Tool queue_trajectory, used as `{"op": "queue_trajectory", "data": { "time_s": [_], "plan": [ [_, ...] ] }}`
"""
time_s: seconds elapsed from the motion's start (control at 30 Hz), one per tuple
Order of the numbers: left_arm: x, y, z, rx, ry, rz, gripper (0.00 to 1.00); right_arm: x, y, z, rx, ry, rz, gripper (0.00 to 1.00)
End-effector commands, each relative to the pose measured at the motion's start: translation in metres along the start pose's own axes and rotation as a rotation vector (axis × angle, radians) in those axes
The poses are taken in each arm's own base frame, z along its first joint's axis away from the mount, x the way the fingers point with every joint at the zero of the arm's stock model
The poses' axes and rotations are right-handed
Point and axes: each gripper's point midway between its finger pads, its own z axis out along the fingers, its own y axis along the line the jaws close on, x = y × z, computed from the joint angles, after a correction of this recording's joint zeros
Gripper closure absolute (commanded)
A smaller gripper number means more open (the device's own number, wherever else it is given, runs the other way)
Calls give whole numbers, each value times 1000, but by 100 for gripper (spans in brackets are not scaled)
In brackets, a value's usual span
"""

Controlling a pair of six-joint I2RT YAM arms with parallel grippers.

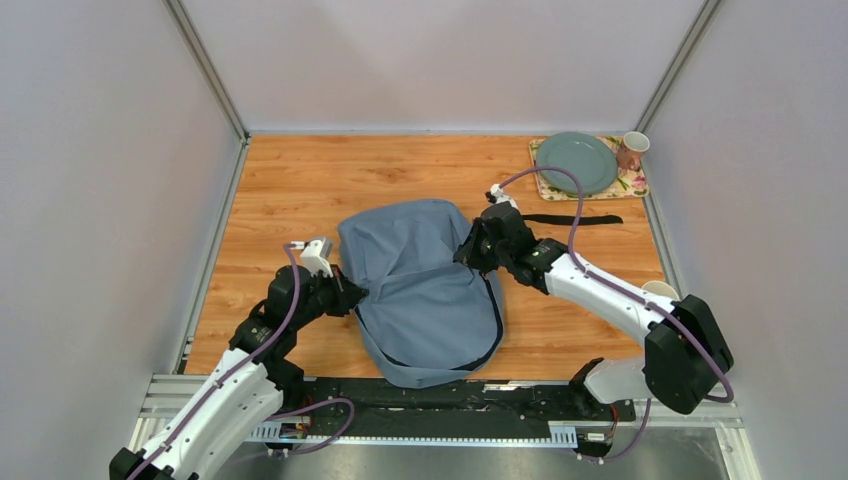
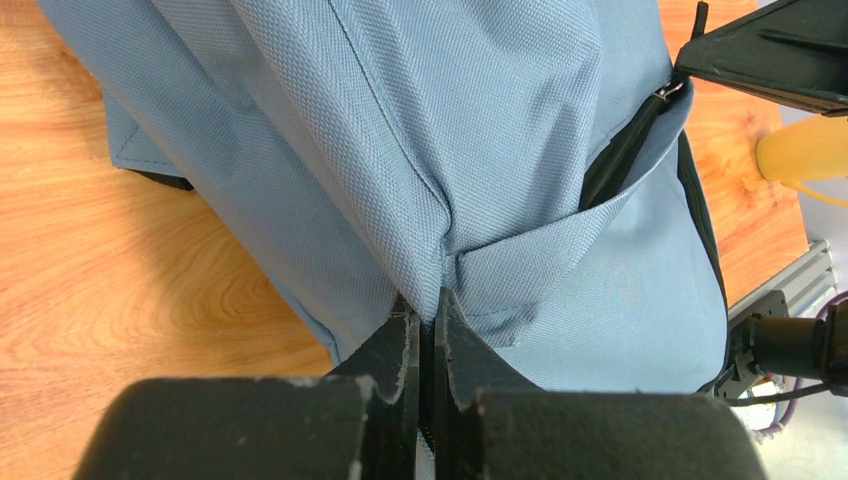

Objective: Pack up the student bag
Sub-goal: Zip the student bag at the center of the board.

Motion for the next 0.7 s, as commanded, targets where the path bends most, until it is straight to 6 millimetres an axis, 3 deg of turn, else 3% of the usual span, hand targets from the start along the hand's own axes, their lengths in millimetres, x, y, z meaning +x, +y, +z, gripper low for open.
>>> {"op": "queue_trajectory", "data": {
  "time_s": [0.0, 0.37, 0.67],
  "plan": [
    [-31, 2, -4, -44, -102, 49, 100, -25, -51, -9, 170, -101, -32, 100],
    [-31, 2, -3, -38, -94, 44, 100, -27, -90, -18, 286, -118, -40, 100],
    [-38, -2, 5, -5, -85, 76, 100, -21, -96, -31, 286, -133, -17, 100]
  ]
}}
